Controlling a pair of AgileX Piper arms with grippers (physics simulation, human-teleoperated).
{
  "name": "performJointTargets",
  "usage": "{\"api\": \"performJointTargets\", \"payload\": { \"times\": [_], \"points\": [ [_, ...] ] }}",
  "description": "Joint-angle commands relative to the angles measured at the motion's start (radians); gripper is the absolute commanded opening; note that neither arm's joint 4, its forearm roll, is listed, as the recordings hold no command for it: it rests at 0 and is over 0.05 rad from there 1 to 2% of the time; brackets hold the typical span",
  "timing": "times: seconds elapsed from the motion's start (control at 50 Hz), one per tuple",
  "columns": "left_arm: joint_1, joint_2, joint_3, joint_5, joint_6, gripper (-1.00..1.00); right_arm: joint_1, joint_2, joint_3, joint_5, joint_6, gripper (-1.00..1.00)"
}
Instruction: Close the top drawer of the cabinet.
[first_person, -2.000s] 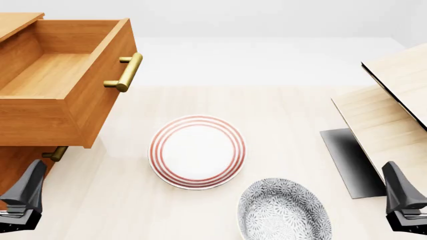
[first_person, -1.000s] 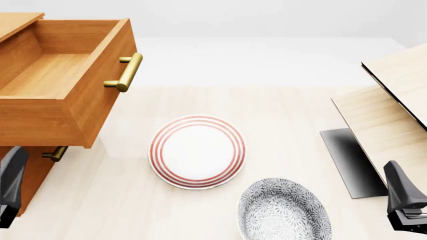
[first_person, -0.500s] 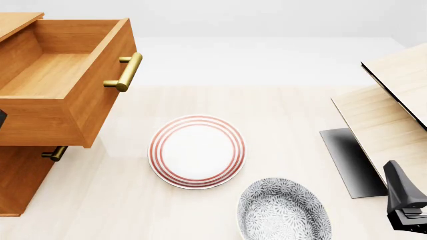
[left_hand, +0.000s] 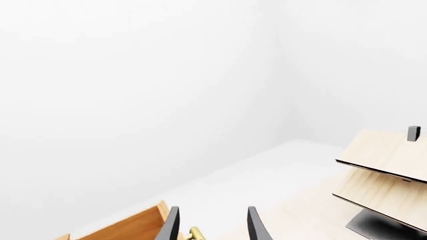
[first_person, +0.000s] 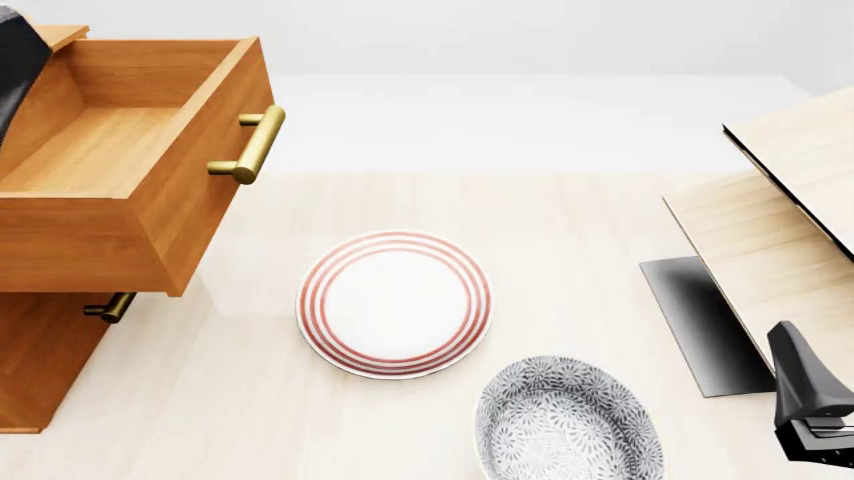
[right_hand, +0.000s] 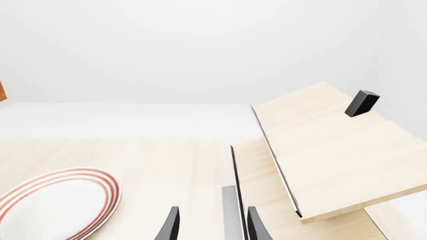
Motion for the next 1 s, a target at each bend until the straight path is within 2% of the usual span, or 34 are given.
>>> {"api": "performJointTargets", "payload": {
  "times": [0.02, 0.28, 0.44, 0.88, 1.0],
  "points": [
    [-0.098, 0.145, -0.092, -0.067, 0.025, 1.0, 0.0, 0.0, 0.001, -0.001, 0.0, 1.0],
    [-0.158, 0.302, -0.19, -0.119, 0.027, 1.0, 0.0, 0.0, 0.001, -0.002, 0.0, 1.0],
    [-0.228, 0.391, -0.263, -0.143, 0.032, 1.0, 0.0, 0.0, 0.001, -0.001, 0.0, 1.0],
    [-0.263, 0.562, -0.38, -0.145, 0.005, 1.0, 0.0, 0.0, 0.0, 0.0, 0.0, 1.0],
    [-0.27, 0.605, -0.397, -0.154, 0.022, 1.0, -0.001, 0.0, 0.0, 0.0, 0.0, 1.0]
  ]
}}
